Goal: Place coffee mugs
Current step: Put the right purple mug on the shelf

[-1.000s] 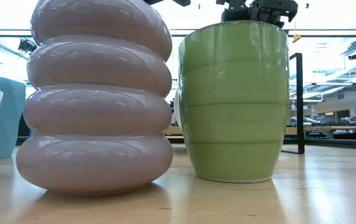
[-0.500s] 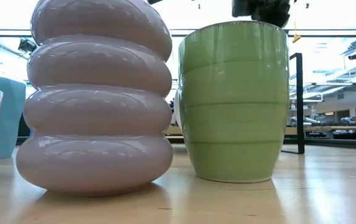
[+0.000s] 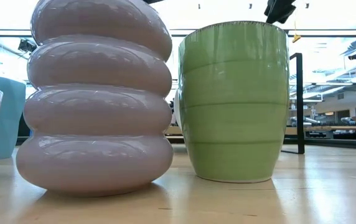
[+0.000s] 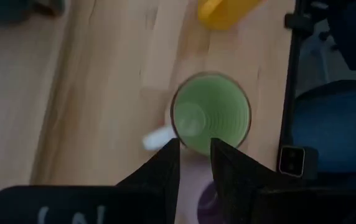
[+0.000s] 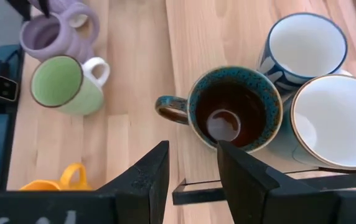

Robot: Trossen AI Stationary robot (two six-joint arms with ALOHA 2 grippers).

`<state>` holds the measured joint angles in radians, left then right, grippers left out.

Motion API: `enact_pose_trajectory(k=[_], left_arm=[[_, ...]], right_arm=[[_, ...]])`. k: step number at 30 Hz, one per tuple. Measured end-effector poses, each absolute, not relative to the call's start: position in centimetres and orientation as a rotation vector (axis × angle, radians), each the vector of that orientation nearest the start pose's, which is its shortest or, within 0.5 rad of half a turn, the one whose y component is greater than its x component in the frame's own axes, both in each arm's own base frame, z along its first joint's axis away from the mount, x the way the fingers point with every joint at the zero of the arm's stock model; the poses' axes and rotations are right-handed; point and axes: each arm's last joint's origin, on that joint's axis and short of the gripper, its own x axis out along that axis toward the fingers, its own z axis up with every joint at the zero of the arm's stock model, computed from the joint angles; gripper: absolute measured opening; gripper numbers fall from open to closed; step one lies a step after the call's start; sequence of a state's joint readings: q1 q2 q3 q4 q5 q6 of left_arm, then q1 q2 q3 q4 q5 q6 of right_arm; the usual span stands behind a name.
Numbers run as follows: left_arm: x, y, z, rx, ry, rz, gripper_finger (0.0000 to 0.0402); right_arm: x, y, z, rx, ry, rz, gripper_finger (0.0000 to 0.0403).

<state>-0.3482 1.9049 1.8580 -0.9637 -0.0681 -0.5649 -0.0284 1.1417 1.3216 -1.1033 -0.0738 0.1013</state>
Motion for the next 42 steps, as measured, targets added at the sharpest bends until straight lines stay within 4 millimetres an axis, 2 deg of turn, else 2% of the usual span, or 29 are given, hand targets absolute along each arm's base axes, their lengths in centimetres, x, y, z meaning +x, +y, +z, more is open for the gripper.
enact_pose_trajectory(k=[6, 14, 36, 42], left_arm=[[37.4, -15.3, 31.1, -0.266, 1.099, 0.017, 0.0096], [36.8, -17.1, 29.6, -0.177, 1.152, 0.050, 0.0096], [37.7, -18.0, 25.3, -0.126, 1.323, 0.059, 0.0096], [38.0, -18.2, 25.0, -0.127, 1.320, 0.045, 0.0096]], right_arm=[[18.6, 0.0, 37.7, 0.131, 0.888, 0.014, 0.0140], [18.5, 0.2, 37.7, 0.127, 0.888, 0.025, 0.0140], [18.3, 0.2, 37.6, 0.126, 0.906, 0.022, 0.0140], [18.3, 0.2, 37.6, 0.126, 0.906, 0.022, 0.0140]])
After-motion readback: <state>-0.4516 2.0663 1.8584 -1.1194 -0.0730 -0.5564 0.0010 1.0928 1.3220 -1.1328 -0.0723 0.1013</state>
